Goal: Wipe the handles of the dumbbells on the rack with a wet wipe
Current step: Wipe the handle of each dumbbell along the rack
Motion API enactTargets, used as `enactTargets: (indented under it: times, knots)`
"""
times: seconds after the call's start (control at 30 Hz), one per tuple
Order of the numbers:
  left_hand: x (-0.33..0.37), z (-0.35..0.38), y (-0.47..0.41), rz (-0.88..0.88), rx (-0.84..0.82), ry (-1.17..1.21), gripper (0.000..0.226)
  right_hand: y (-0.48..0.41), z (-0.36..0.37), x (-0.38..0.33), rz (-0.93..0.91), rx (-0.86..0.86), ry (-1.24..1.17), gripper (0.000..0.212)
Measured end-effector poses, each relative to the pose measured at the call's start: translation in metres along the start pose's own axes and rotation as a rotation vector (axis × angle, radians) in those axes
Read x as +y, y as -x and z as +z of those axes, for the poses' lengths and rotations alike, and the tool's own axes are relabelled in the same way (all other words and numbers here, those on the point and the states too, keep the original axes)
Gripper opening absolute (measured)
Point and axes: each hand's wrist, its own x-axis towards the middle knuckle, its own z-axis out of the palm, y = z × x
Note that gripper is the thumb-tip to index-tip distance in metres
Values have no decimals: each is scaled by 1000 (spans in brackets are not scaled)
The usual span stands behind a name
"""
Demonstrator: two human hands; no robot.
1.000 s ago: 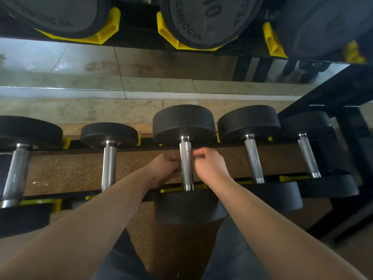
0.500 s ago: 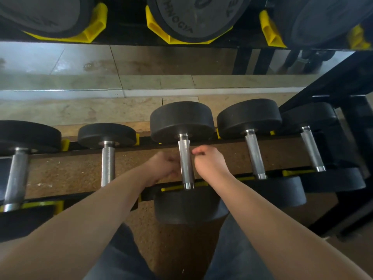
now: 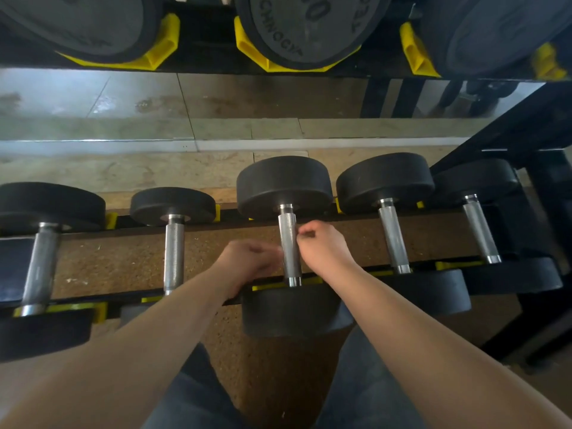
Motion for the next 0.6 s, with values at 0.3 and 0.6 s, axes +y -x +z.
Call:
enactTargets:
  times: [0.3,0.6]
  knots:
    - [17,7,-9,71,82,221,16,-1,0,-1,-6,-10,14,28]
    - [-9,-2,10,124,-112,-234,10,-5,3,1,1,-8,27,29]
